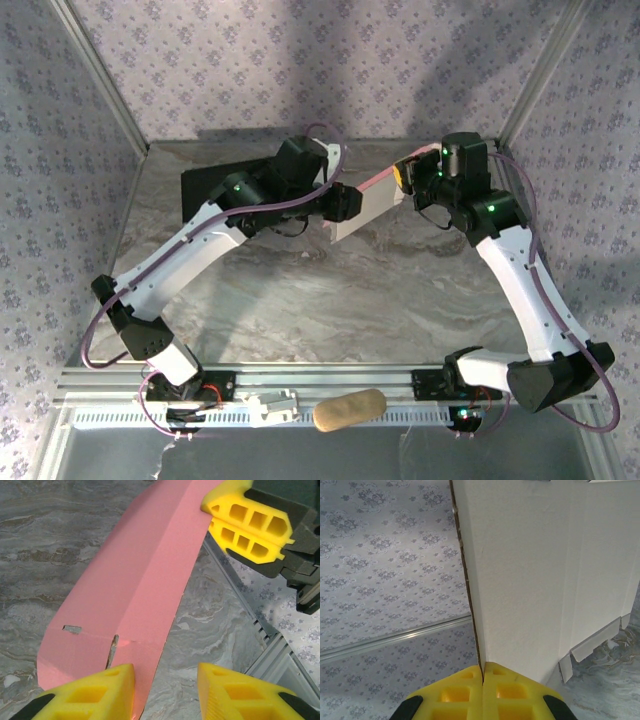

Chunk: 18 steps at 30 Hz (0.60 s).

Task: Fold the paper box

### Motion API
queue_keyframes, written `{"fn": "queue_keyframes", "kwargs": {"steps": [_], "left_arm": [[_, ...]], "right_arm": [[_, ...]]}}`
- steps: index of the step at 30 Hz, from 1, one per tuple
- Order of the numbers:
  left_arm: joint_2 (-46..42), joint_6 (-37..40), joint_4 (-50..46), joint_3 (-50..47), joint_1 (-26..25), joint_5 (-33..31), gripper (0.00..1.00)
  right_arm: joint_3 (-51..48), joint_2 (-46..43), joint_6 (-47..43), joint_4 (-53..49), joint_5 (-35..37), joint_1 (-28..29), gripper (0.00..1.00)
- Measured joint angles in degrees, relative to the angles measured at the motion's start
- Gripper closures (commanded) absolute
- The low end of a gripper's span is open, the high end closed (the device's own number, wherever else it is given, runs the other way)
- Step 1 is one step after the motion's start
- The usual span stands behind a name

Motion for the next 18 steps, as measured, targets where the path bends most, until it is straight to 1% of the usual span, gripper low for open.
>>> {"fn": "queue_keyframes", "kwargs": {"steps": [10, 18], "left_arm": [[-0.79, -0.63, -0.04, -0.20, -0.50, -2.40, 0.60], [-0.68, -0.85, -0.04, -0.11, -0.50, -2.56, 0.60]], "right_arm": [[-0.42, 0.00, 0.02, 0.26, 0.00, 0.00, 1.00], [-1.38, -0.15, 0.57, 1.18, 0.00, 0.28, 1.00]]}}
